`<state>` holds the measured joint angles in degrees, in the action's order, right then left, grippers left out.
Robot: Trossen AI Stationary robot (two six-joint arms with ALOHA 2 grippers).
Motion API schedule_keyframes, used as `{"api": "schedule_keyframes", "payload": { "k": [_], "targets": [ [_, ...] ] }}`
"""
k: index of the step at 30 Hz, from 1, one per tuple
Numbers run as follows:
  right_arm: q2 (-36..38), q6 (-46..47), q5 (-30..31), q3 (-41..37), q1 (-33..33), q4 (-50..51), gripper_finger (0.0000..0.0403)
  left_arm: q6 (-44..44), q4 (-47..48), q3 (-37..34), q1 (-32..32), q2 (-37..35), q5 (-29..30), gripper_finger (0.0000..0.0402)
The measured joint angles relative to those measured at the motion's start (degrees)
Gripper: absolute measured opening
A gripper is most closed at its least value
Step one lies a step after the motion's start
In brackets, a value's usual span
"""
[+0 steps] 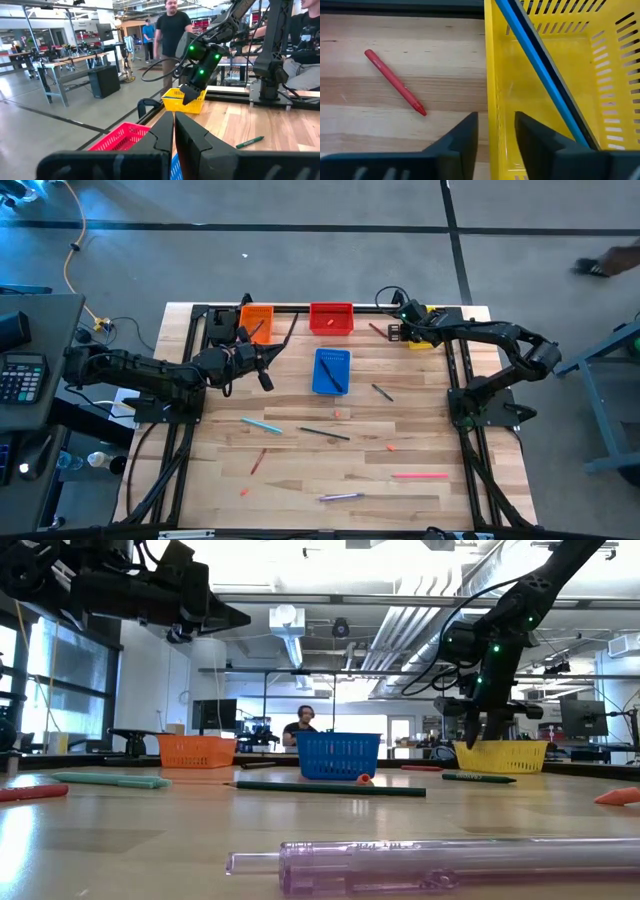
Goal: Sort crayons/erasers/pens/pencils in bins
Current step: Put the red crayon into the orange bin
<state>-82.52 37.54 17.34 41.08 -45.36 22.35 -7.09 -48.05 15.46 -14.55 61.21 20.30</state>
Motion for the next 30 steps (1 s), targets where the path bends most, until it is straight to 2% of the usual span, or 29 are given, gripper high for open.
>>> {"api": "schedule_keyframes", "payload": {
  "k": [11,16,30],
  "targets": [
    [0.0,-0.4,0.0,0.0,0.0,0.0,0.0185,0.0,0.0,0.0,0.0,0.0,0.0,0.0007],
    [0.1,-0.5,0.0,0.8,0.0,1.4,0.0197,0.0,0.0,0.0,0.0,0.0,0.0,0.0007],
    [0.1,-4.4,2.6,10.7,1.9,11.8,0.0213,-0.2,0.2,0.0,0.0,0.0,0.0,0.0007]
  ]
}}
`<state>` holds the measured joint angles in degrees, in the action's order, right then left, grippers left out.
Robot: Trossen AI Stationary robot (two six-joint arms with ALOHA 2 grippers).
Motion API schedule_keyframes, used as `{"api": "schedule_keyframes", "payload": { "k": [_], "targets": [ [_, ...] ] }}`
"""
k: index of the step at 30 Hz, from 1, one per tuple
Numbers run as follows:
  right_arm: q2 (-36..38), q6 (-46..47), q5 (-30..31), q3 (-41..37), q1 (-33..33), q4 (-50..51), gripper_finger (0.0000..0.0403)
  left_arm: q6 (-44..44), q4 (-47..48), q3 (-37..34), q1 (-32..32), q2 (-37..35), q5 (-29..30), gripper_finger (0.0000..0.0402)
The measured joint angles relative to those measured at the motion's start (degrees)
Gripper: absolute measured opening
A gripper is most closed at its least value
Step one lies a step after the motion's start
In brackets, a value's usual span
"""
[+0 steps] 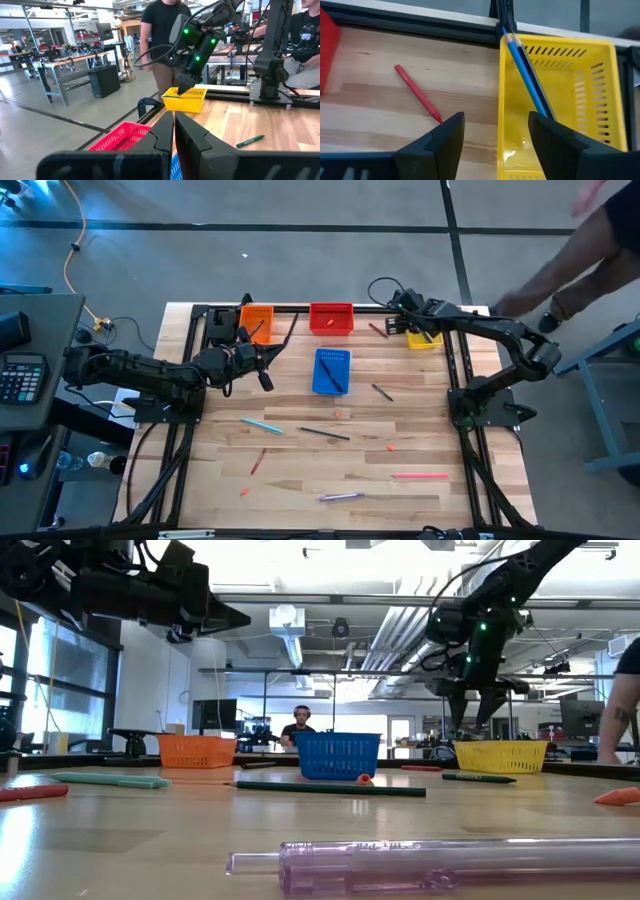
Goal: Sort crayons/erasers/pens/pencils in bins
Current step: Put the red crayon into the orange bin
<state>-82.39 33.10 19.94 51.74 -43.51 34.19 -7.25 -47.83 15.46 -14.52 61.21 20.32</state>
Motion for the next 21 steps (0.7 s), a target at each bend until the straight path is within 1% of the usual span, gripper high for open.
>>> {"api": "schedule_keyframes", "payload": {
  "k": [3,6,8,10,14,16,17,18,21],
  "targets": [
    [0.0,-0.9,0.4,1.7,0.2,2.1,0.0213,0.0,0.0,0.0,0.0,0.0,0.0,0.0007],
    [0.0,-4.4,-1.3,3.2,0.3,2.9,0.0206,0.0,0.2,0.0,0.0,0.0,0.0,0.0007],
    [0.5,-7.8,-1.5,3.3,1.3,2.7,0.0188,0.0,0.6,0.0,0.0,0.0,0.0,0.0007],
    [1.7,-11.6,-1.5,2.3,2.9,-0.2,0.0157,0.0,1.2,0.0,0.0,0.0,0.0,0.0007],
    [6.0,-16.9,-2.7,-4.9,7.4,-12.4,0.0073,-0.3,1.5,0.0,0.0,0.0,0.2,0.0007],
    [8.8,-17.9,-4.2,-10.0,9.5,-20.9,0.0027,-0.4,1.7,0.0,0.0,0.0,-0.2,0.0007],
    [10.1,-18.3,-5.5,-12.6,10.6,-25.8,0.0014,-0.4,1.8,0.0,0.0,0.0,-0.4,0.0007],
    [11.4,-18.6,-7.0,-15.3,11.7,-30.4,0.0008,-0.4,1.9,0.0,0.0,0.0,-0.4,0.0007],
    [14.4,-18.6,-11.5,-23.1,15.1,-44.5,0.0023,0.5,3.2,0.0,-0.1,0.0,-0.5,0.0007]
  ]
}}
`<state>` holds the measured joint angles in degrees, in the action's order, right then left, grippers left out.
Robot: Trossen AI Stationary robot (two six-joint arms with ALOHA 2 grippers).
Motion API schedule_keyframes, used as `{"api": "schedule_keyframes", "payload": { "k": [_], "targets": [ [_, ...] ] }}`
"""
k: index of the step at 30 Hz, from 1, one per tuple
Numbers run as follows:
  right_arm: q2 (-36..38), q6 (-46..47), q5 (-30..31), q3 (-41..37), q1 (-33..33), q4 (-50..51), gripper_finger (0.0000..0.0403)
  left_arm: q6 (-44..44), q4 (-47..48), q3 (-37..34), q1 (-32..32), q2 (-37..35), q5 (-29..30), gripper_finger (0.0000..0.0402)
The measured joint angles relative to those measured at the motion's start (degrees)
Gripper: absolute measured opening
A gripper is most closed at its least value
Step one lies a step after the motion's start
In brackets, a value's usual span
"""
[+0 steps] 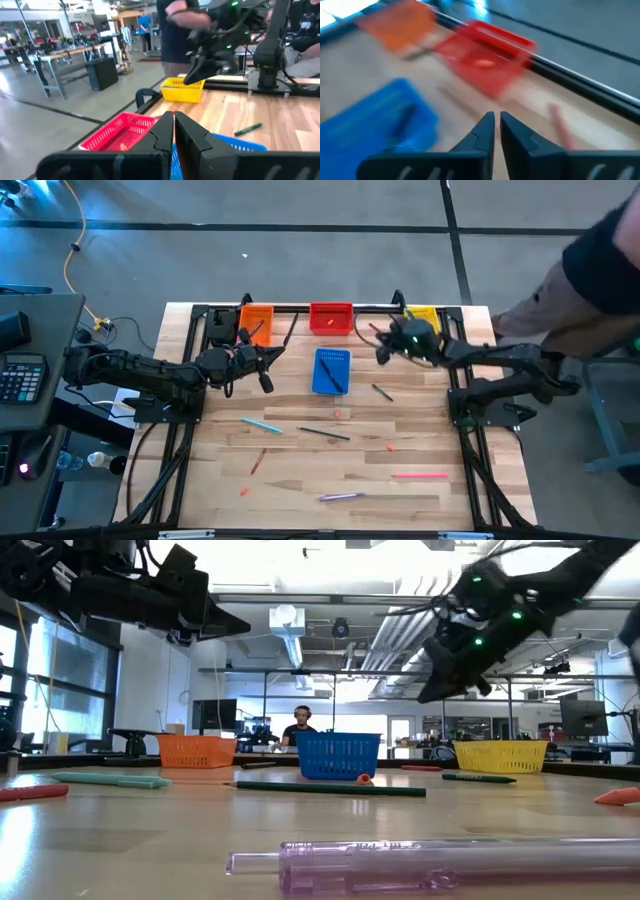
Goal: Sort crayons/erasers/pens/pencils in bins
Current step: Put the red crayon into the orange bin
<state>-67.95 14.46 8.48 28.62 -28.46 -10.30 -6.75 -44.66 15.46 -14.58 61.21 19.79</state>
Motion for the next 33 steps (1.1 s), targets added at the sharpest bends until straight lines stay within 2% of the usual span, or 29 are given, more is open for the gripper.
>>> {"api": "schedule_keyframes", "payload": {
  "k": [4,8,11,14,18,22,26,29,33],
  "targets": [
    [1.6,-1.6,-5.2,-9.5,5.1,-17.7,0.0024,0.1,0.5,0.0,0.0,0.0,-0.4,0.0007],
    [1.6,-3.1,-8.7,-16.3,9.8,-31.9,0.0004,0.1,0.7,0.0,-0.6,0.0,-5.7,0.0007],
    [1.6,-4.0,-7.8,-19.7,12.7,-36.1,0.0004,0.4,0.7,0.0,-1.0,0.0,-9.1,0.0007],
    [1.6,-3.5,-3.4,-20.4,15.2,-34.6,0.0003,0.7,0.7,0.0,-1.1,0.0,-10.5,0.0007],
    [1.6,-2.3,2.8,-16.3,19.4,-22.9,0.0004,0.8,0.7,0.0,-1.1,0.0,-10.5,0.0007],
    [1.6,3.4,6.6,-5.6,23.3,5.7,0.0023,0.7,0.7,0.0,-1.1,0.0,-10.5,0.0007],
    [1.6,12.7,8.1,3.7,26.5,29.0,0.0068,0.6,0.7,0.0,-1.1,0.0,-10.4,0.0007],
    [1.6,18.2,8.1,7.0,28.0,38.3,0.0108,0.6,0.8,0.0,-1.1,0.0,-10.3,0.0007],
    [1.6,20.1,13.2,7.3,27.1,40.4,0.0149,0.6,0.8,0.0,-1.1,0.0,-10.4,0.0007]
  ]
}}
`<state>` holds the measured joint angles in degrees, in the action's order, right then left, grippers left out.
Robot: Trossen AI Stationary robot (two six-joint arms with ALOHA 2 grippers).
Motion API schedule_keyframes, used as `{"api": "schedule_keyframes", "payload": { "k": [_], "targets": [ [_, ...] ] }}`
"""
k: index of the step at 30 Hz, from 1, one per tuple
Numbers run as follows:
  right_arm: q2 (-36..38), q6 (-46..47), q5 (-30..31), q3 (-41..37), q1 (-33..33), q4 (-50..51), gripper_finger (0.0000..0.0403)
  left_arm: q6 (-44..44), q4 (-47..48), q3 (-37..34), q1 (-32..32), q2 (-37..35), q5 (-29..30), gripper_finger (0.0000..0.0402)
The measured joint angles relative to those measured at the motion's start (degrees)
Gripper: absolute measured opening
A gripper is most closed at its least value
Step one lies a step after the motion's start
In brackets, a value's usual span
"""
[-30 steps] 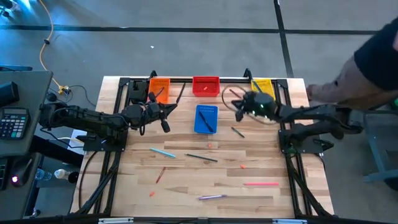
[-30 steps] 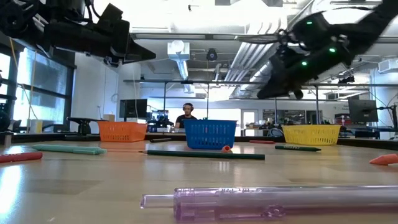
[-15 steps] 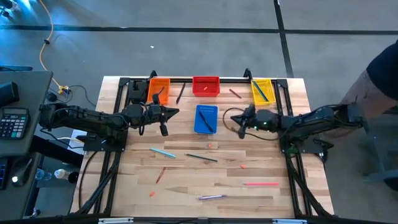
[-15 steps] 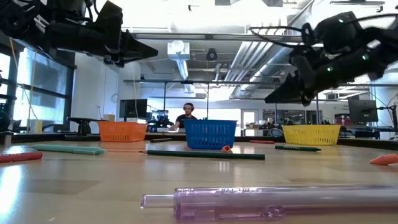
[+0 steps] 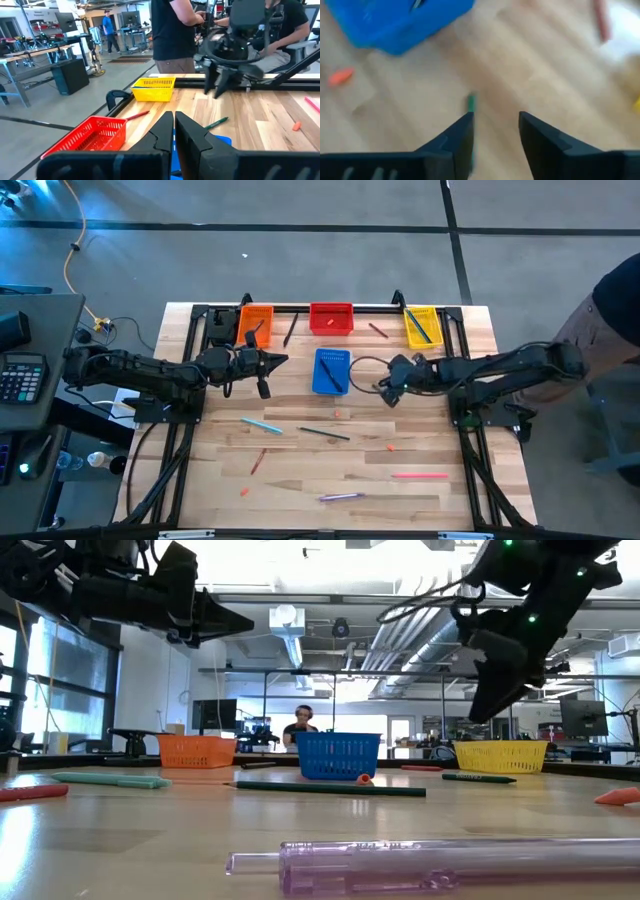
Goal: Sort crayons/erasers/pens/pencils in bins
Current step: Put the red crayon into the orange bin
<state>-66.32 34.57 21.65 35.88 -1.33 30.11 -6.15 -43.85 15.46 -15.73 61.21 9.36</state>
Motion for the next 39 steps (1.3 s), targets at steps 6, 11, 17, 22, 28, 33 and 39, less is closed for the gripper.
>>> {"api": "schedule_keyframes", "payload": {
  "k": [6,11,17,22,28,33,39],
  "targets": [
    [-0.2,-11.0,-2.4,0.1,-14.4,-9.3,0.0176,0.0,0.1,0.0,0.0,0.0,-0.1,0.0007],
    [-4.8,-23.0,-11.3,2.0,-27.8,-14.7,0.0177,0.0,0.1,0.0,0.0,0.0,-0.1,0.0007],
    [-19.5,-35.3,-14.0,15.8,-34.9,-5.9,0.0177,0.1,0.1,0.0,0.0,0.0,-0.2,0.0007],
    [-31.3,-40.2,-15.7,26.9,-40.3,3.7,0.0177,0.0,0.3,0.0,0.1,0.0,-0.3,0.0007],
    [-38.7,-42.8,-20.5,33.5,-42.9,7.2,0.0177,-0.1,0.3,0.0,0.1,0.0,-0.3,0.0007],
    [-40.4,-43.2,-20.0,33.7,-43.1,7.4,0.0177,-0.5,0.3,0.0,0.1,0.0,-0.3,0.0007],
    [-40.7,-43.6,-19.1,33.7,-43.9,7.0,0.0176,-0.5,0.3,0.0,0.1,0.0,-0.3,0.0007]
  ]
}}
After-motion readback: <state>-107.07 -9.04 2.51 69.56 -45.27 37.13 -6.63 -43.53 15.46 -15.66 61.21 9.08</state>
